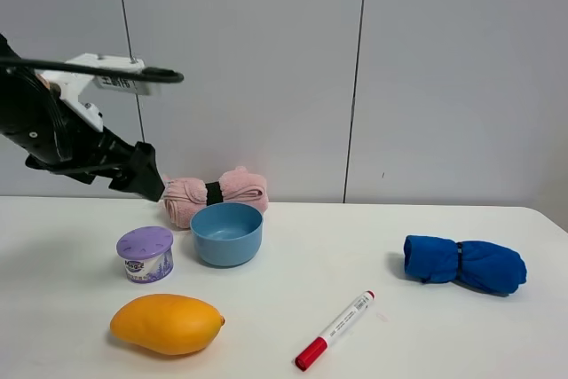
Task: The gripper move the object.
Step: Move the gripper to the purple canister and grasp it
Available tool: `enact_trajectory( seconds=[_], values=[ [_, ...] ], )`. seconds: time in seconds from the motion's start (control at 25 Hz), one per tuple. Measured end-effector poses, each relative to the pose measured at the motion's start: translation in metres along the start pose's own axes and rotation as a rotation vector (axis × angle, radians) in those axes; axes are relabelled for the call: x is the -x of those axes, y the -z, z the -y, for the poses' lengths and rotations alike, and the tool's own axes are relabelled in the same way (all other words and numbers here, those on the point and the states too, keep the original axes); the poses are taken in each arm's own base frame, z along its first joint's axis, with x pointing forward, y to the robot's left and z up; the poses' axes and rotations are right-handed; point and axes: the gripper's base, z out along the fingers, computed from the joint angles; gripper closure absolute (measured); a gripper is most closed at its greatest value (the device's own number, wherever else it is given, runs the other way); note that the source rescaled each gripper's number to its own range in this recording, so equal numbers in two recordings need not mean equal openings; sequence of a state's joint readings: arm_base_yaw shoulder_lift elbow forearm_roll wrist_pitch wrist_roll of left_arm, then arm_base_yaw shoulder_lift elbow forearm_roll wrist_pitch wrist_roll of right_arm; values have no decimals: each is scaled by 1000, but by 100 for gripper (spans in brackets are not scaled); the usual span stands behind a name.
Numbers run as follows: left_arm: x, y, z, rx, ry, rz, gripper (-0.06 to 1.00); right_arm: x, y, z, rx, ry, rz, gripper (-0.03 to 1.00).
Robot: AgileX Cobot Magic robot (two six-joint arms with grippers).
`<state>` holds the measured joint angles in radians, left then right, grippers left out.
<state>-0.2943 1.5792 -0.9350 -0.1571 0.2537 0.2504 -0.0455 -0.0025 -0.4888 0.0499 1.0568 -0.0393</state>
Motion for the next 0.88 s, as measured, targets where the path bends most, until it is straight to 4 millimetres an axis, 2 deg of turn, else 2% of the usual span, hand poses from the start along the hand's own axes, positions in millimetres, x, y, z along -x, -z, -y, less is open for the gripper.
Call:
enact_trajectory(
  seconds=[0.36,0.88],
  values=[
    [-15,-45,-4,38,-177,-27,-6,0,0,0,0,0,0,-3],
    [-33,-85,-4,32,-207,-35,-6,0,0,0,0,0,0,-3]
  ],
)
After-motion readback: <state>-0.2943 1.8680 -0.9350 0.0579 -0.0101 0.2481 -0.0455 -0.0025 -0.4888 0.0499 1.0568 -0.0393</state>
